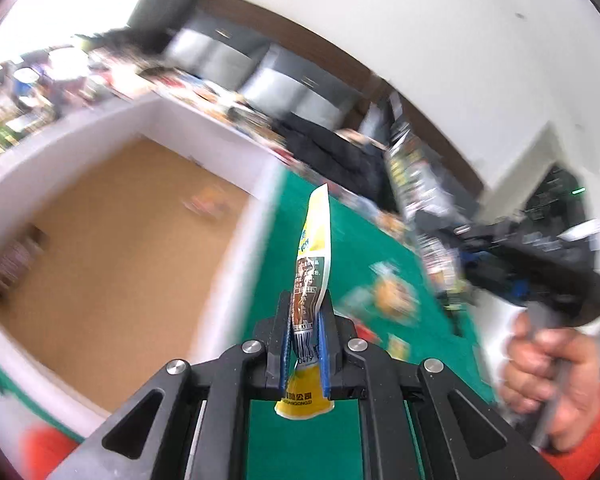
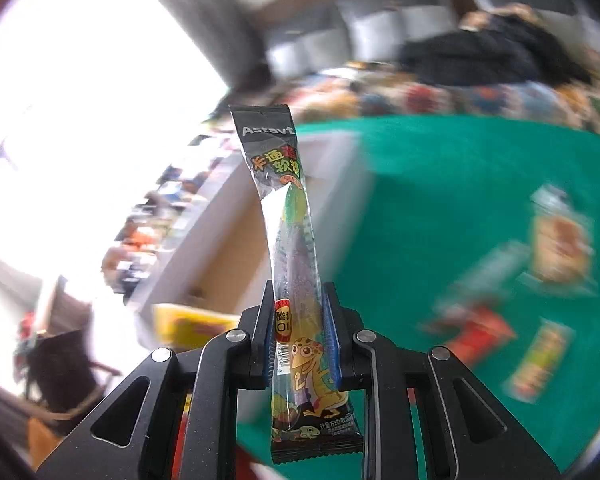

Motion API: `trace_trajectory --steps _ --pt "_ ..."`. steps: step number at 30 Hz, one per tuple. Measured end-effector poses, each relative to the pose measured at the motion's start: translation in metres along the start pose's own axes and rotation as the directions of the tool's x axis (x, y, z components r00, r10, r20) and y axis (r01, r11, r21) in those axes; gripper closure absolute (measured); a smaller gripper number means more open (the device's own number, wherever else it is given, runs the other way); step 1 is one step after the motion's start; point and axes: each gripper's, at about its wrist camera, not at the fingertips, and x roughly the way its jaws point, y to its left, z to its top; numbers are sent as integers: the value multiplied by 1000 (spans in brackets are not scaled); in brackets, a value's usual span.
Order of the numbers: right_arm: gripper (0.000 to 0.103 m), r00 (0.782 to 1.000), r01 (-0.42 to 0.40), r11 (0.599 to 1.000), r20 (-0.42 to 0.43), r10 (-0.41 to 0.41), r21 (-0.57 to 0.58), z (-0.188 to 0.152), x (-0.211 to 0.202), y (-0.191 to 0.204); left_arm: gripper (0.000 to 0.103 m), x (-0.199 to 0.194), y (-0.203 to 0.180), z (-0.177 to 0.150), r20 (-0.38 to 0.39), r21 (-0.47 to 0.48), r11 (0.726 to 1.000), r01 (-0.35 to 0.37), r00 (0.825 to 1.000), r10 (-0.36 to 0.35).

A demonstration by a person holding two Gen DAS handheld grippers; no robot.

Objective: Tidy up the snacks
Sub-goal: 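Carry both snacks over the white box and open both tools to drop them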

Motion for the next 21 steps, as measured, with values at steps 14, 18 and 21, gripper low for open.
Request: trace_trajectory --steps 14,18,21 --pt "31 973 221 971 85 -214 -91 -20 11 -11 16 -20 56 -3 -26 45 949 -312 949 313" --pt "31 841 540 837 44 -539 -83 -100 -24 -141 15 10 -7 -46 -108 141 980 -140 982 156" --pt "31 748 664 748 14 -663 -12 -159 -66 -212 9 50 -58 -90 -217 218 975 -35 973 83"
